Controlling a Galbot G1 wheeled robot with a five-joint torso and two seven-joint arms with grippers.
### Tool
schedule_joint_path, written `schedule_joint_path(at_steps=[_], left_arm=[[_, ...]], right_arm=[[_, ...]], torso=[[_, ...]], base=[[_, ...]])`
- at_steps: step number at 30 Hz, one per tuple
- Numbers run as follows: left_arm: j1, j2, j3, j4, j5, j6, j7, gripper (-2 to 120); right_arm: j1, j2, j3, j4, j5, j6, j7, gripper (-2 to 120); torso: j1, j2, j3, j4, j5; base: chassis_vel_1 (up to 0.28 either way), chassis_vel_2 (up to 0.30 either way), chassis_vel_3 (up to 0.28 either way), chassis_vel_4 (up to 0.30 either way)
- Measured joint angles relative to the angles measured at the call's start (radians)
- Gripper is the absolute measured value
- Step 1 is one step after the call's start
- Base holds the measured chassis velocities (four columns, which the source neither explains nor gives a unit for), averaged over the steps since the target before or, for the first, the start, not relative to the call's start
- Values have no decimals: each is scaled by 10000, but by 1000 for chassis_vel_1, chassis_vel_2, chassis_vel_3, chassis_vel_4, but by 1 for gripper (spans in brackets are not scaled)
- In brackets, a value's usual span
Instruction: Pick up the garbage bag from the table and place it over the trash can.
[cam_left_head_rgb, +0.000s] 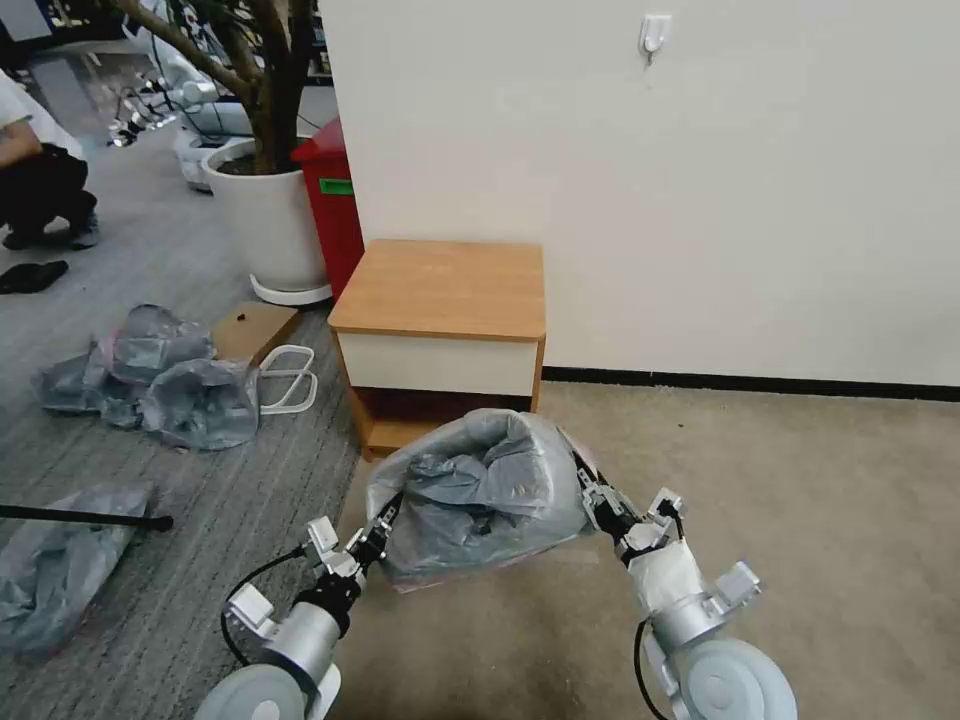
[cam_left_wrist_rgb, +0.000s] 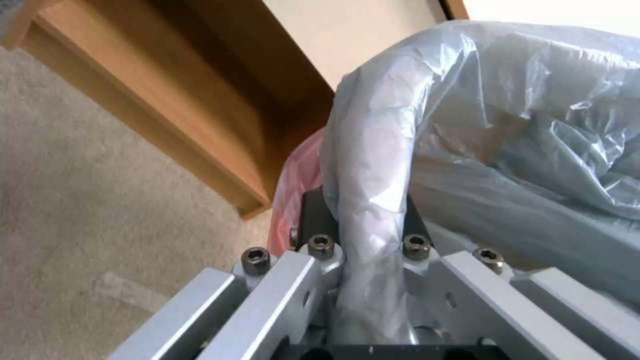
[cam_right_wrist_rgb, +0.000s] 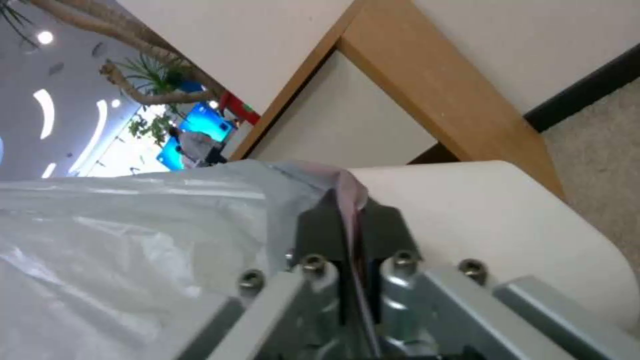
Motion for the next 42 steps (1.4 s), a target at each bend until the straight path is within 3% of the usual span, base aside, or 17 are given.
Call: schedule_joint_path(at_steps=[2, 19, 24, 26, 34, 36, 37, 39, 40, 42], left_arm=[[39, -25, 38, -2, 32, -3, 41, 3], [246, -234, 259, -134, 327, -120, 186, 3], [42, -295, 240, -18, 856, -447, -181, 3], [-106, -327, 146, 107, 1130, -636, -630, 3], [-293, -256, 71, 246, 1180, -686, -1009, 3], [-333, -260, 84, 203, 1573, -710, -1436, 3], [-333, -260, 84, 203, 1573, -710, -1436, 3], [-298, -230, 193, -34, 2569, -524, -2103, 3], [-298, -230, 193, -34, 2569, -524, -2103, 3], [-173, -82, 358, -295, 3880, -157, -2475, 3]], right_arm=[[93, 2, 31, -90, -28, 11, 34, 0], [721, -36, 293, -1334, -340, 203, 260, 0], [466, -17, 253, -1046, -456, 232, 75, 14], [233, -24, 182, -665, -545, 229, -245, 25], [0, 35, 192, -56, -743, 233, -542, 49], [-165, 85, 378, 277, -1277, 544, -636, 61], [-165, 85, 378, 277, -1277, 544, -636, 61], [-349, 94, 572, 958, -3416, 1649, -711, 71], [-349, 94, 572, 958, -3416, 1649, -711, 71], [-429, 32, 695, 1659, -6148, 2581, -403, 79]], torso=[[0, 0, 0, 0, 0], [0, 0, 0, 1, 0], [0, 0, 0, -1, -1], [0, 0, 0, 1, 0], [0, 0, 0, 0, -1], [0, 0, 0, 0, 0], [0, 0, 0, 0, 0], [0, 0, 0, 0, 1], [0, 0, 0, 0, 1], [0, 0, 0, 0, -2]], base=[[0, 0, 0, 0], [0, 0, 0, 0], [0, 0, 0, 0], [0, 0, 0, 0], [0, 0, 0, 0], [0, 0, 0, 0], [0, 0, 0, 0], [0, 0, 0, 0], [0, 0, 0, 0], [0, 0, 0, 0]])
